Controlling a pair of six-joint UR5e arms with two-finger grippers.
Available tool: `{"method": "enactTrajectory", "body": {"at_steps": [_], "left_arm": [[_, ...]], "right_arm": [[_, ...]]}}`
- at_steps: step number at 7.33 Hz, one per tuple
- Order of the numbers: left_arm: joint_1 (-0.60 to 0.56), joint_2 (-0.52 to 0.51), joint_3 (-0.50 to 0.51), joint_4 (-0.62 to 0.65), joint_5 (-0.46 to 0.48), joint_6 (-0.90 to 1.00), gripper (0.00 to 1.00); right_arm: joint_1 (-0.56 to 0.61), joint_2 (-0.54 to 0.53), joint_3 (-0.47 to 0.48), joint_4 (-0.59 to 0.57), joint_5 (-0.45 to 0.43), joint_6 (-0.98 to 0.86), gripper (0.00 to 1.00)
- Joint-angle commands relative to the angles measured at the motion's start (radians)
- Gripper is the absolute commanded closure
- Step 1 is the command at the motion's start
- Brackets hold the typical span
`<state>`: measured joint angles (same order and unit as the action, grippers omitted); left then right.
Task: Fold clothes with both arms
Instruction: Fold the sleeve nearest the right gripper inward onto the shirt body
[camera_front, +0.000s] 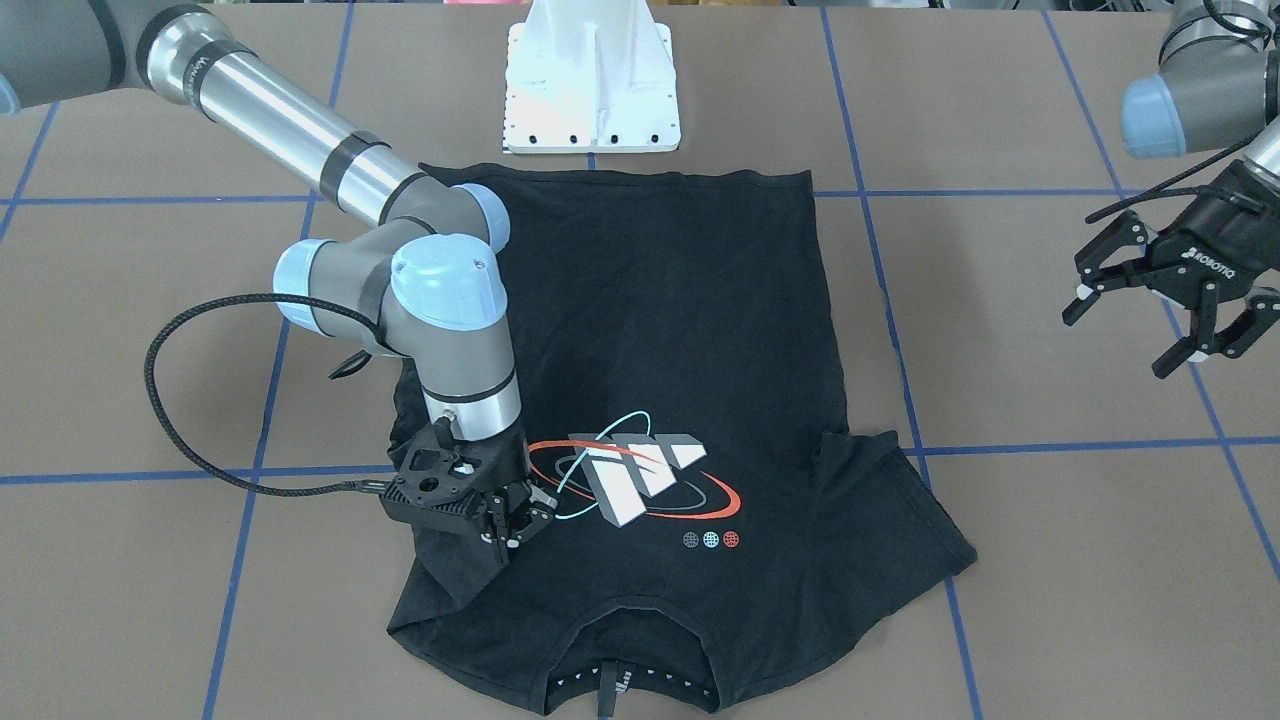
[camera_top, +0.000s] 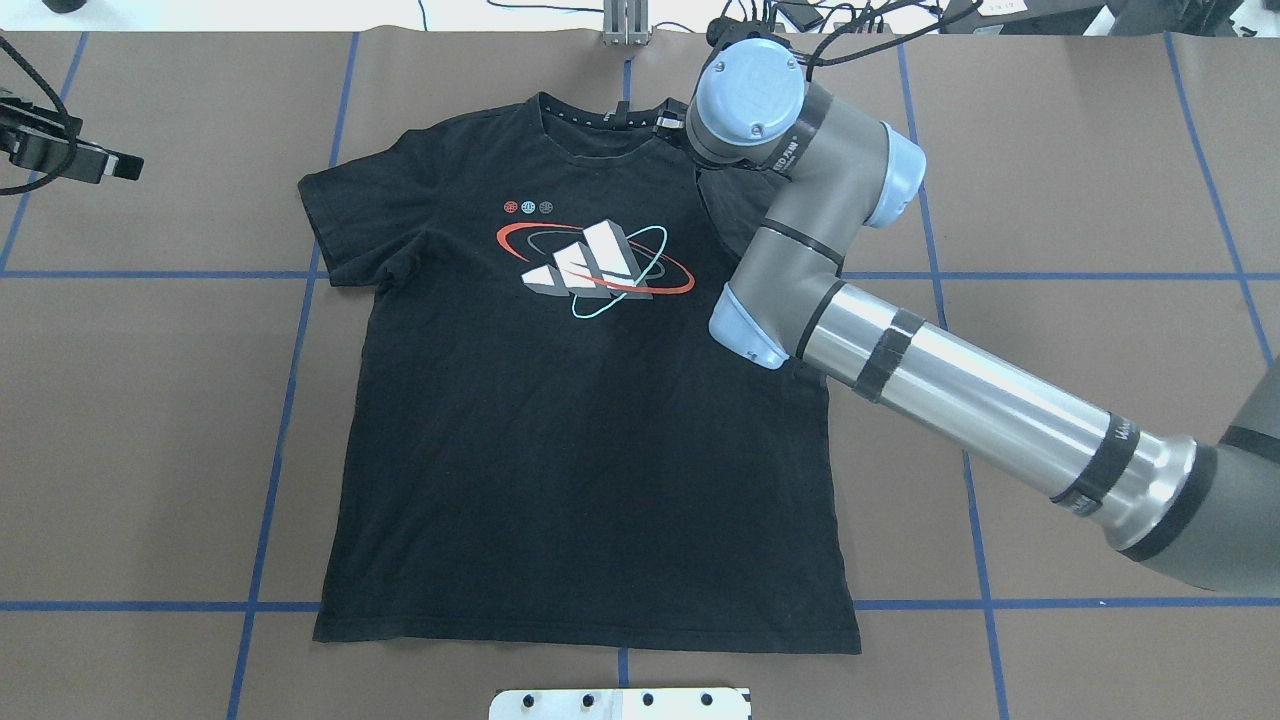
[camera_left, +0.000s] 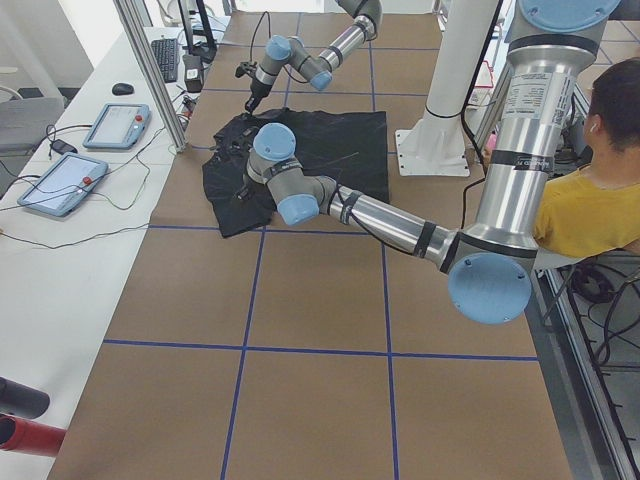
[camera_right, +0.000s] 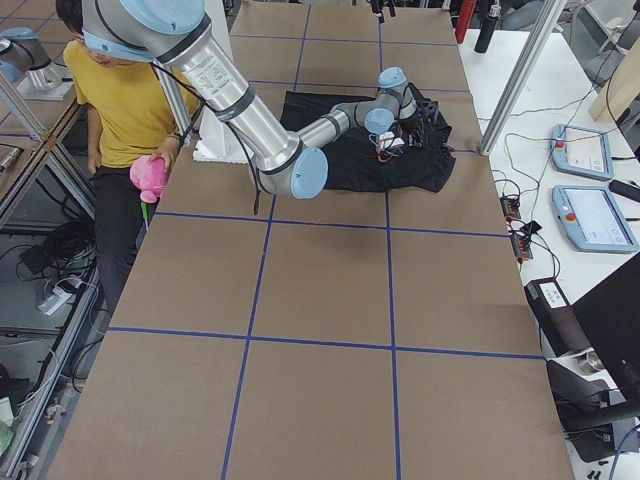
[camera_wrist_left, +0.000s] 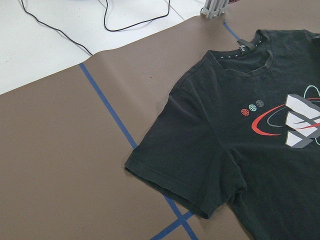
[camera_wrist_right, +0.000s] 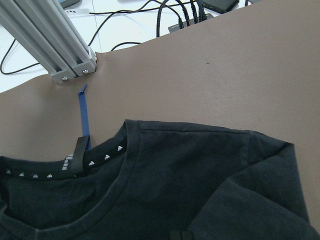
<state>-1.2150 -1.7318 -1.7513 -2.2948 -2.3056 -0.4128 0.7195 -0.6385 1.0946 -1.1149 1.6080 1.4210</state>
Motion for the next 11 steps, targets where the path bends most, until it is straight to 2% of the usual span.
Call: {"method": "enactTrajectory", "body": {"at_steps": [1, 2, 3, 4, 5, 6, 7, 8, 9, 10, 11], "left_arm": [[0.0, 0.0, 0.001, 0.0, 0.0, 0.0, 0.0], [0.0, 0.0, 0.001, 0.0, 0.0, 0.0, 0.0], [0.002, -0.011, 0.01, 0.0, 0.0, 0.0, 0.0], [0.002, -0.028, 0.032, 0.0, 0.0, 0.0, 0.0], [0.011, -0.061, 0.073, 0.005, 0.011, -0.003, 0.0], [0.023, -0.134, 0.148, -0.002, 0.064, -0.094, 0.0], [0.047, -0.181, 0.211, -0.058, 0.131, -0.198, 0.0], [0.079, -0.198, 0.273, -0.124, 0.191, -0.271, 0.0], [0.107, -0.236, 0.329, -0.136, 0.254, -0.327, 0.0], [0.148, -0.261, 0.366, -0.141, 0.332, -0.375, 0.0], [0.19, -0.278, 0.438, -0.211, 0.409, -0.421, 0.0]], "right_arm": [[-0.003, 0.051, -0.073, -0.002, -0.008, 0.019, 1.0], [-0.003, 0.054, -0.082, -0.002, -0.008, 0.032, 1.0], [-0.003, 0.054, -0.082, -0.002, -0.008, 0.03, 0.36], [-0.002, 0.059, -0.084, -0.008, -0.008, 0.032, 0.0], [0.015, 0.062, -0.082, -0.008, 0.004, 0.018, 0.0], [0.044, 0.06, -0.076, -0.011, 0.073, -0.02, 0.0], [0.091, 0.046, -0.032, -0.051, 0.187, -0.071, 0.0], [0.116, 0.016, 0.047, -0.121, 0.231, -0.12, 0.0], [0.133, -0.05, 0.174, -0.217, 0.255, -0.21, 0.0], [0.162, -0.157, 0.332, -0.279, 0.297, -0.305, 0.0], [0.216, -0.299, 0.47, -0.283, 0.372, -0.377, 0.0]]}}
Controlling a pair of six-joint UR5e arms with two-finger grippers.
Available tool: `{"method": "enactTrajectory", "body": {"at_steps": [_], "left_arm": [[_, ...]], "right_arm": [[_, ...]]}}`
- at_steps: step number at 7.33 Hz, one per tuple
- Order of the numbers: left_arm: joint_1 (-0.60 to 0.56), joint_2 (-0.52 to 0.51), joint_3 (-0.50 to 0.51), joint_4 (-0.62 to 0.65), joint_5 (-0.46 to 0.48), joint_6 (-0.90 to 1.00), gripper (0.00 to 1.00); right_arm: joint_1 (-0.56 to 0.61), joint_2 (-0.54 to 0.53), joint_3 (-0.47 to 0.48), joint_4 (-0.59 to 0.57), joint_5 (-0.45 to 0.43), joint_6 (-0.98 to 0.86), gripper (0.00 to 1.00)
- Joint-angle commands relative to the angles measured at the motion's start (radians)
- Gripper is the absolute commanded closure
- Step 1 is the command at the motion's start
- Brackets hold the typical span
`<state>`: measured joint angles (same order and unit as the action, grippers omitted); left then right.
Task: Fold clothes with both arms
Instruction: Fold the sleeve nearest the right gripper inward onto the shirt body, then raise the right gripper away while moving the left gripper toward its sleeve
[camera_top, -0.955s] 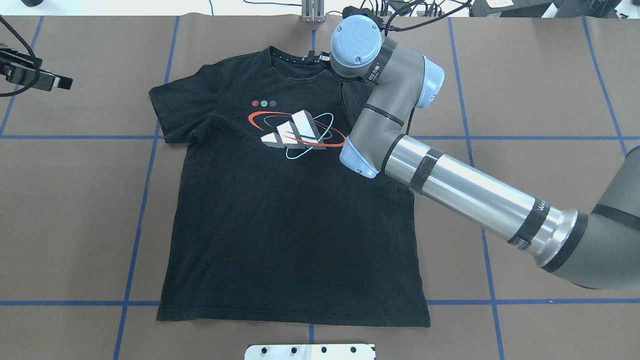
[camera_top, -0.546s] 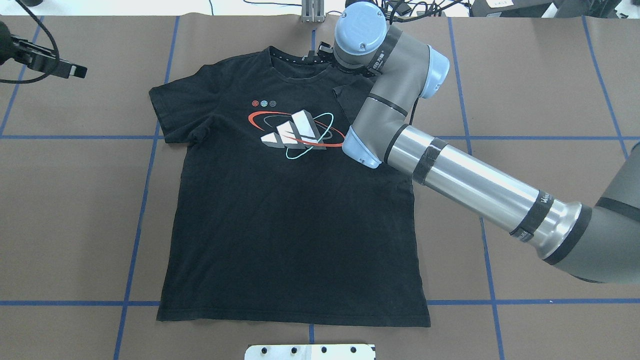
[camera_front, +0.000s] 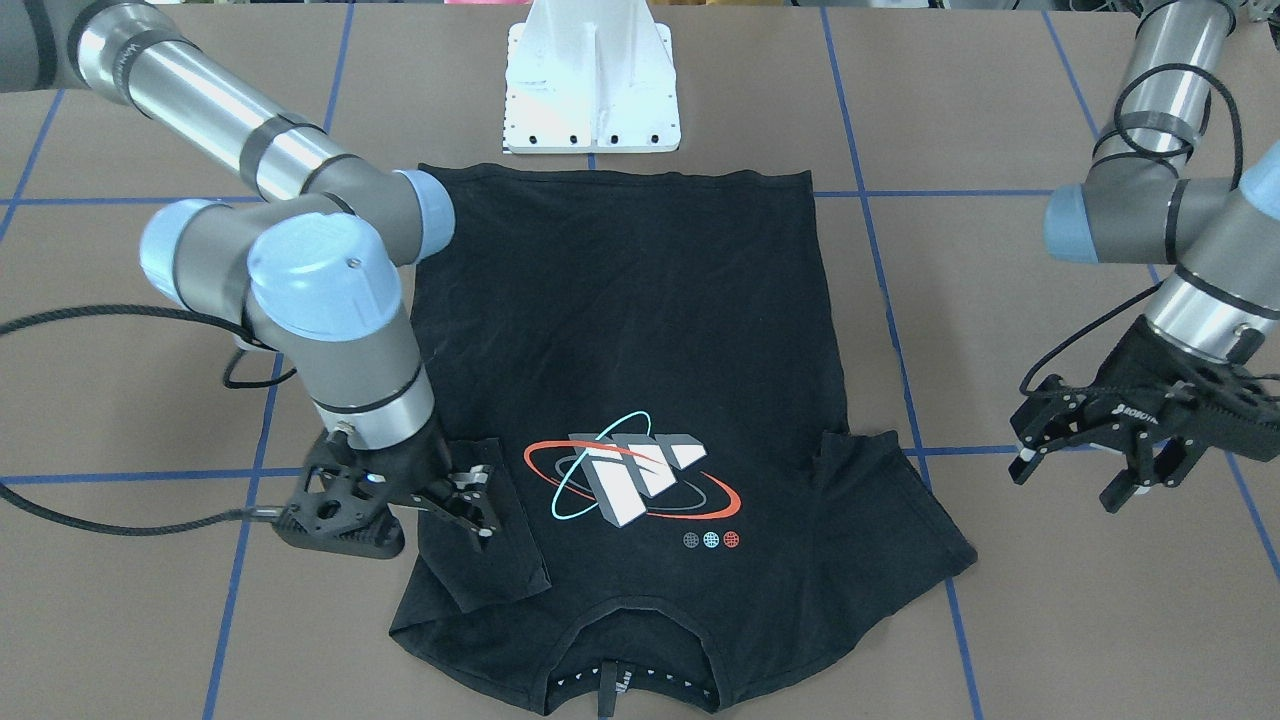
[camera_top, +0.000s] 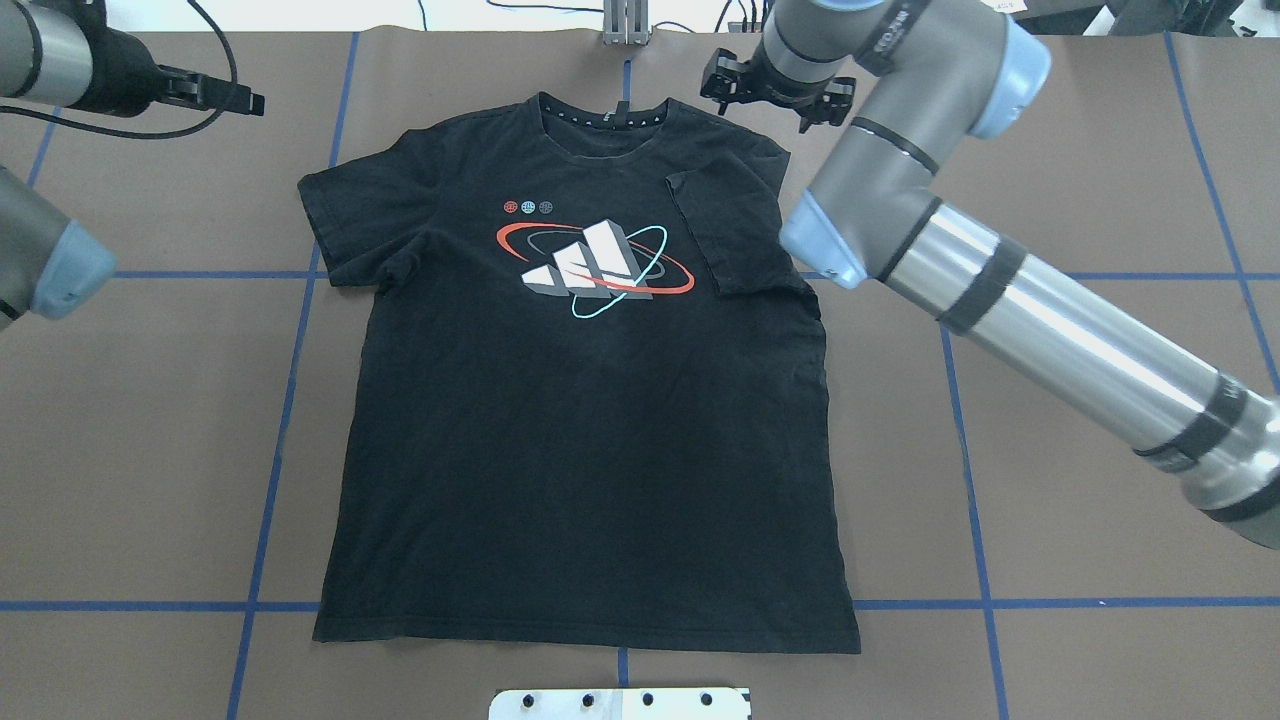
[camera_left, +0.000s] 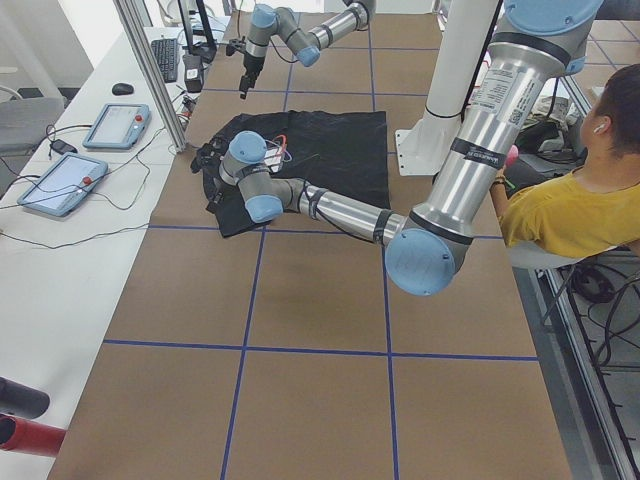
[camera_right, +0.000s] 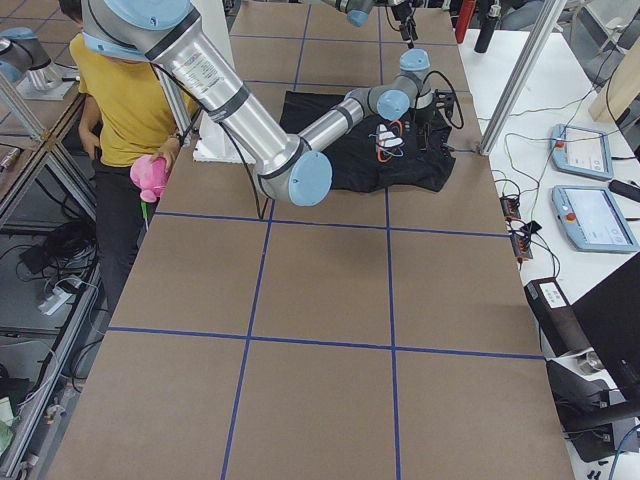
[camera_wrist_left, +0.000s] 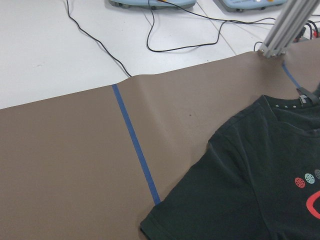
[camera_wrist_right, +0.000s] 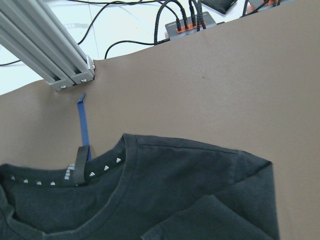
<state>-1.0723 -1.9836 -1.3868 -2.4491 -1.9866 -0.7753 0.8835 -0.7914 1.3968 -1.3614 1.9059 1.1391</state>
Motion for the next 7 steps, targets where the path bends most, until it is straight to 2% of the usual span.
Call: {"method": "enactTrajectory", "body": {"at_steps": [1, 2, 3, 4, 5, 7], "left_arm": [[0.083, -0.059, 0.189, -0.161, 0.162, -0.1, 0.0], [0.107, -0.096, 0.286, -0.232, 0.229, -0.105, 0.0], [0.13, -0.116, 0.34, -0.26, 0.276, -0.105, 0.0], [0.156, -0.115, 0.353, -0.26, 0.32, -0.105, 0.01], [0.178, -0.113, 0.365, -0.264, 0.351, -0.105, 0.08], [0.196, -0.107, 0.371, -0.265, 0.353, -0.104, 0.26]], "right_arm": [[0.102, -0.267, 0.268, -0.036, 0.126, -0.186, 0.0], [0.135, -0.36, 0.334, -0.03, 0.139, -0.272, 0.0], [0.149, -0.402, 0.362, -0.025, 0.146, -0.294, 0.0], [0.147, -0.404, 0.363, -0.025, 0.142, -0.294, 0.0], [0.147, -0.404, 0.363, -0.025, 0.142, -0.294, 0.0], [0.147, -0.407, 0.361, -0.025, 0.14, -0.294, 0.0]]}}
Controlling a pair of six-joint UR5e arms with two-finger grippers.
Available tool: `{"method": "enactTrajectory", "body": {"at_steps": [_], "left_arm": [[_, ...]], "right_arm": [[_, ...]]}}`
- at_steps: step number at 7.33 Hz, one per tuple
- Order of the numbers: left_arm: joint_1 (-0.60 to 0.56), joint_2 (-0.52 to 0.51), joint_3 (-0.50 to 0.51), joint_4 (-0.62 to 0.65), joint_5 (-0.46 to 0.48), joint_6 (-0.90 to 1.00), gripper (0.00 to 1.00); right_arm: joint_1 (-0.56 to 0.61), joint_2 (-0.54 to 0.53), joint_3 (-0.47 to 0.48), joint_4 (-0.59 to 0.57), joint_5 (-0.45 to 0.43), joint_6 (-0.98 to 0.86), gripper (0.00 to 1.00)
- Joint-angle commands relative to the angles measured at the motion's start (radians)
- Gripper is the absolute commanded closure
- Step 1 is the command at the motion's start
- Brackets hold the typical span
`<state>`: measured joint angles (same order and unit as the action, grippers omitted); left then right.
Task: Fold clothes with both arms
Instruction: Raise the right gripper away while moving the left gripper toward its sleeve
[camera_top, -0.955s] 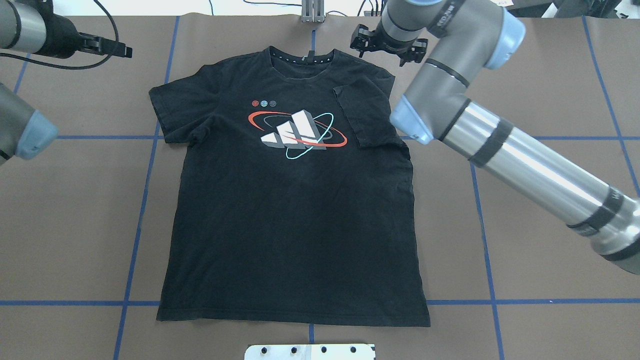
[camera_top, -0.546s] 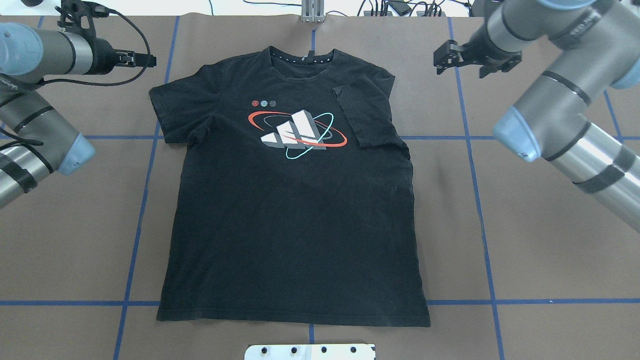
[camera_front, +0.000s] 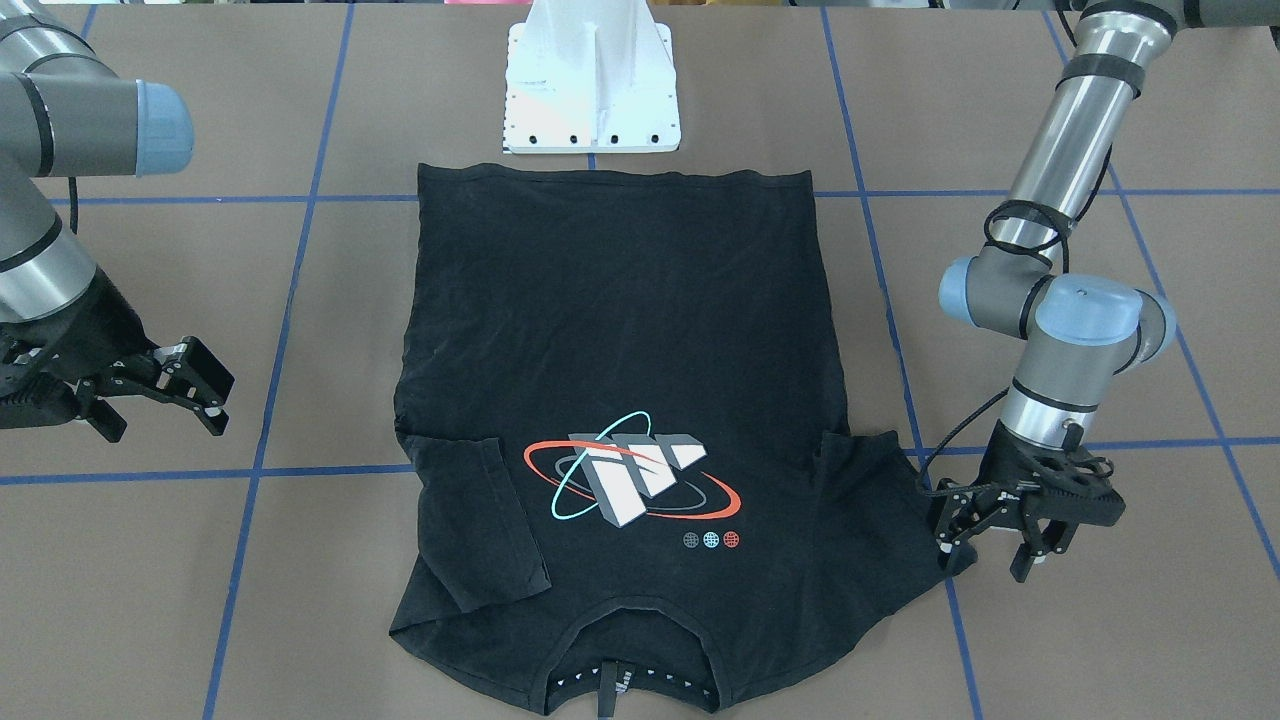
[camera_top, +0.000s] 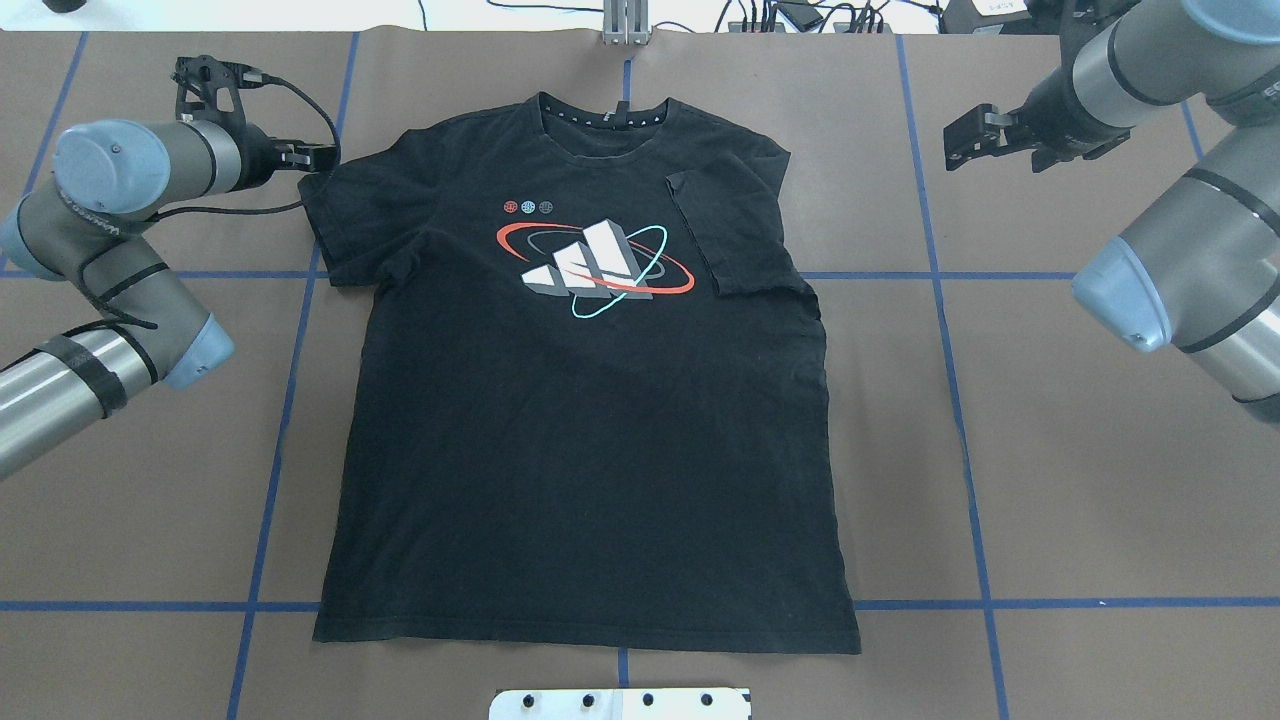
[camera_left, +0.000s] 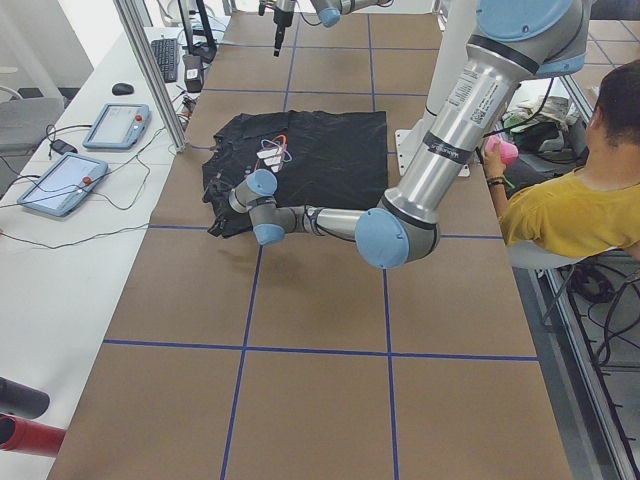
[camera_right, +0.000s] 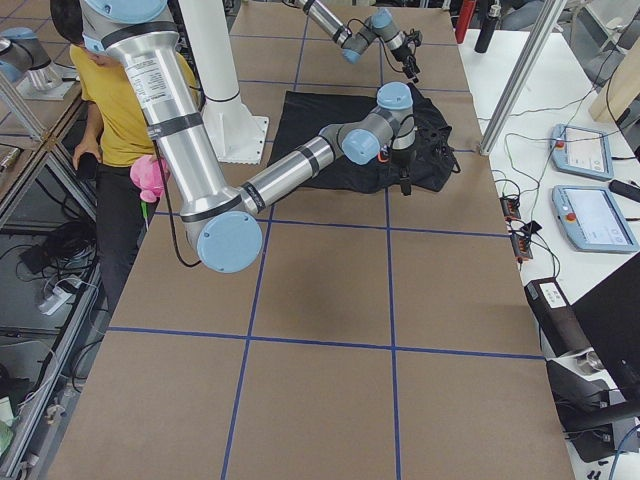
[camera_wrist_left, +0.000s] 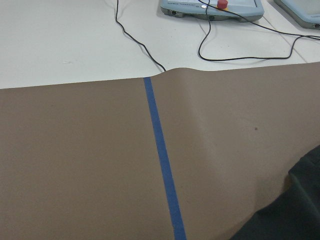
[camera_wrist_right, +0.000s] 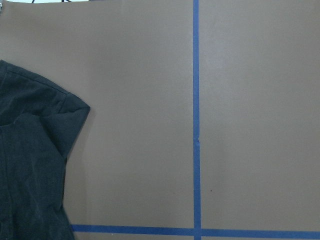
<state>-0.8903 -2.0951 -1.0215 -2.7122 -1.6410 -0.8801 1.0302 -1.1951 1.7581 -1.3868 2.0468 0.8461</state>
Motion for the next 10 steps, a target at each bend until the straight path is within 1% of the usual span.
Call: {"method": "enactTrajectory", "body": {"at_steps": [1, 3, 4, 5, 8, 9, 10], "left_arm": [[0.016, 0.009, 0.006, -0.001, 0.007, 0.001, 0.26], [0.016, 0.01, 0.026, -0.018, 0.007, 0.004, 0.3], [0.017, 0.012, 0.032, -0.027, 0.007, 0.004, 0.34], [0.017, 0.012, 0.034, -0.029, 0.007, 0.004, 0.44], [0.017, 0.012, 0.034, -0.029, 0.007, 0.004, 0.9], [0.017, 0.014, 0.031, -0.029, 0.007, 0.003, 1.0], [0.016, 0.014, 0.023, -0.031, 0.006, 0.006, 1.0]], "right_arm": [[-0.001, -0.003, 0.0, 0.0, 0.0, -0.001, 0.0], [-0.001, -0.004, -0.002, 0.0, -0.002, -0.001, 0.0], [-0.001, -0.004, -0.002, 0.0, -0.002, -0.001, 0.0], [-0.001, -0.004, 0.0, 0.0, -0.002, 0.001, 0.0], [-0.002, -0.004, -0.002, 0.0, -0.004, 0.007, 0.0], [-0.002, -0.004, 0.0, 0.0, -0.004, 0.01, 0.0], [-0.002, -0.004, 0.0, 0.0, -0.004, 0.013, 0.0]]}}
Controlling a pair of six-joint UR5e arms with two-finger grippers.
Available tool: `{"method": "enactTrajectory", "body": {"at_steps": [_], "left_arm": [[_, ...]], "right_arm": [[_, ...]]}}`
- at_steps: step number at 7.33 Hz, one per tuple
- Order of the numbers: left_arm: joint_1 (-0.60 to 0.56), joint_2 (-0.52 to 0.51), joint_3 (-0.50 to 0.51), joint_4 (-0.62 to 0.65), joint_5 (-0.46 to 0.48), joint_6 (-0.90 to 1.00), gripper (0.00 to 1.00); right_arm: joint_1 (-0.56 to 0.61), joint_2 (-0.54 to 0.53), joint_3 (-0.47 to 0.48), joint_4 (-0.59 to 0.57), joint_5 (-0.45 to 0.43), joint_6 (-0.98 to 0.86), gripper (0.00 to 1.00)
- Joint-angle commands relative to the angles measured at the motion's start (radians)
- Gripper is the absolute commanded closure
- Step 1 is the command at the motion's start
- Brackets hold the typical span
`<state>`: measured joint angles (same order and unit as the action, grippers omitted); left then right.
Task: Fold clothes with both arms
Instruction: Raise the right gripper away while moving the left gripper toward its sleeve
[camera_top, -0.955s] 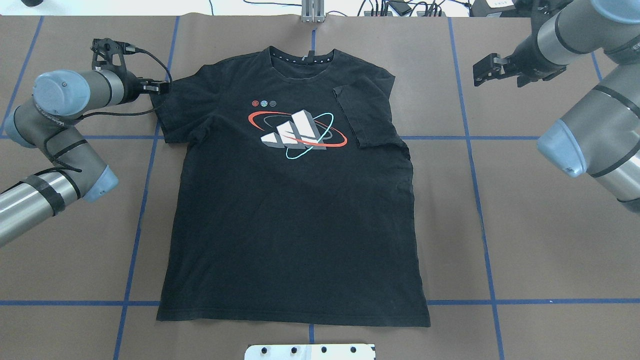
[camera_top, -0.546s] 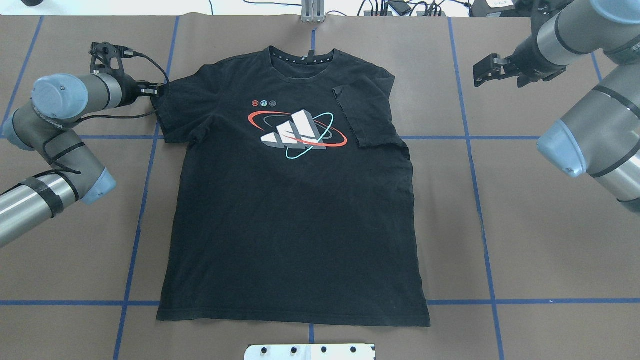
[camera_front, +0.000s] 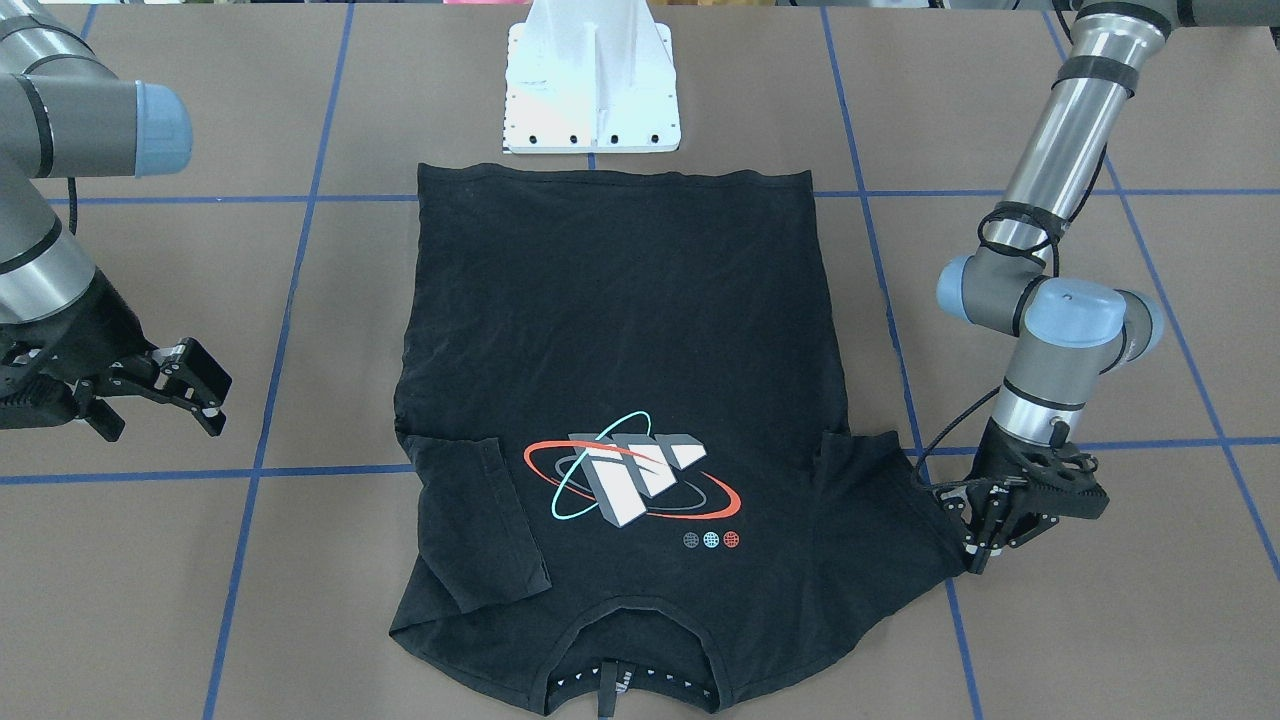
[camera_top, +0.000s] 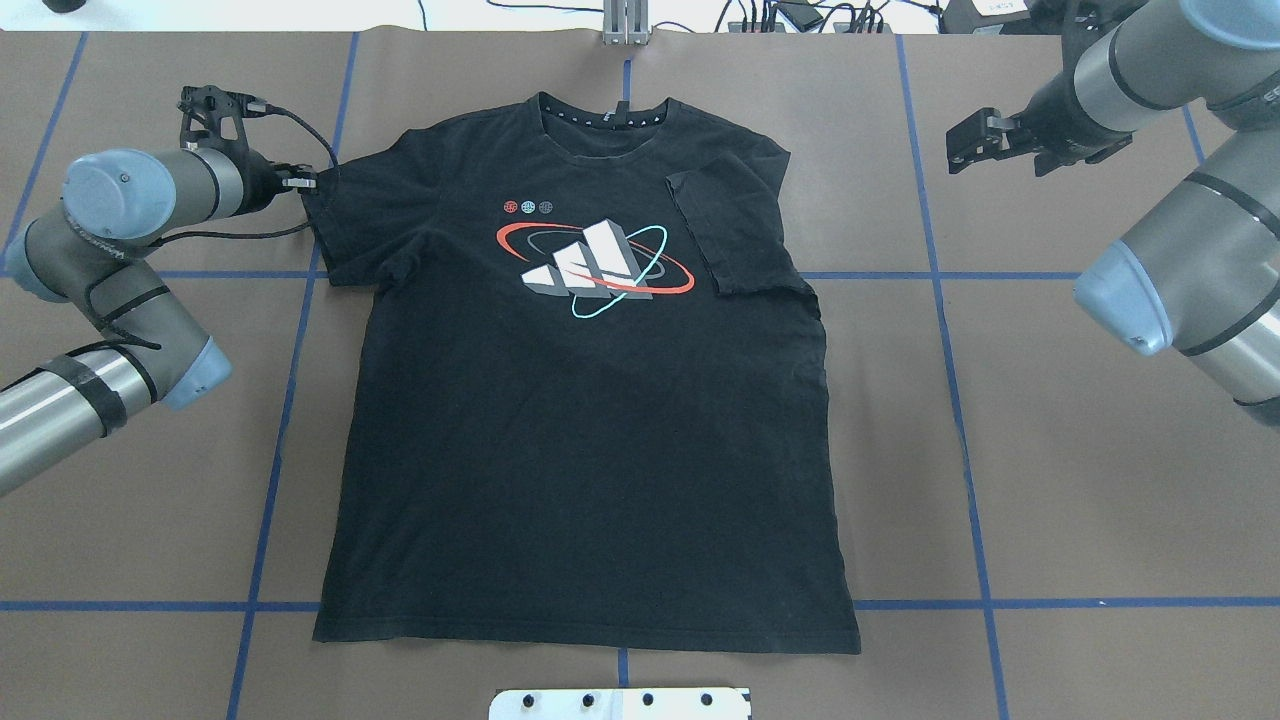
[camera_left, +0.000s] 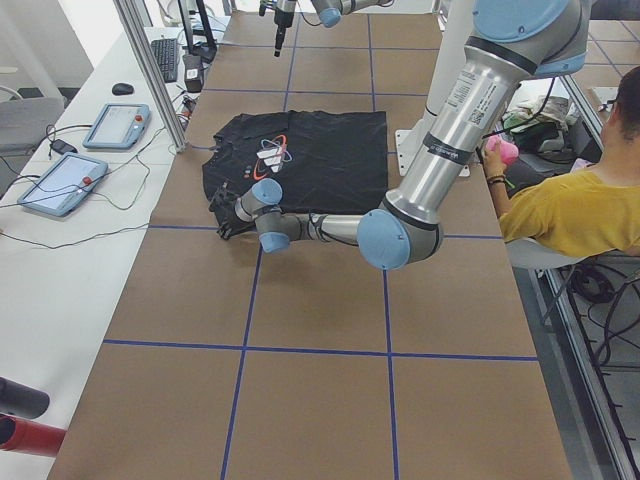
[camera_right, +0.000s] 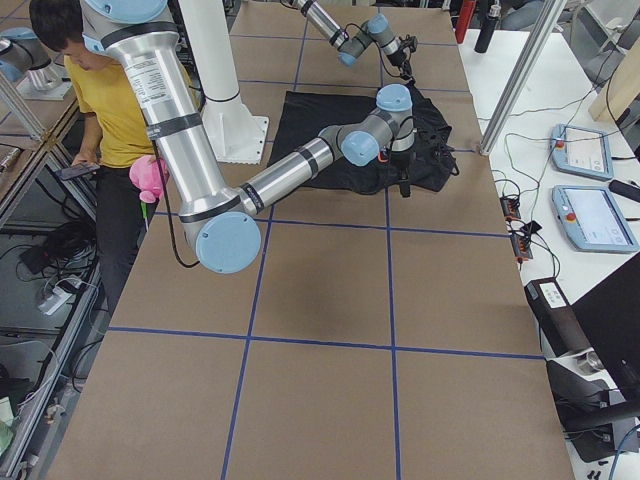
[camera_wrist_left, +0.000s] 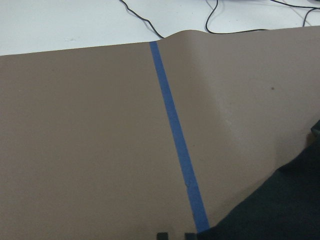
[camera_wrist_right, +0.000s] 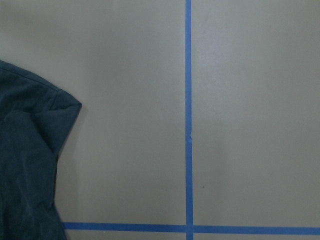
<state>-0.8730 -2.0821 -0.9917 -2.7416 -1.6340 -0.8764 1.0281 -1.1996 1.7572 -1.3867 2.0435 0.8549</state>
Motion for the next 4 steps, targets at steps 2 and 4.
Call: {"method": "enactTrajectory", "body": {"at_steps": [2, 4], "left_arm": [[-0.006, 0.001, -0.062, 0.003, -0.015, 0.008, 1.0], [-0.011, -0.001, -0.14, 0.016, -0.073, -0.006, 1.0]], "right_arm": [[0.0, 0.0, 0.002, 0.0, -0.002, 0.006, 0.0], [0.0, 0.0, 0.002, 0.0, -0.005, 0.006, 0.0]]}}
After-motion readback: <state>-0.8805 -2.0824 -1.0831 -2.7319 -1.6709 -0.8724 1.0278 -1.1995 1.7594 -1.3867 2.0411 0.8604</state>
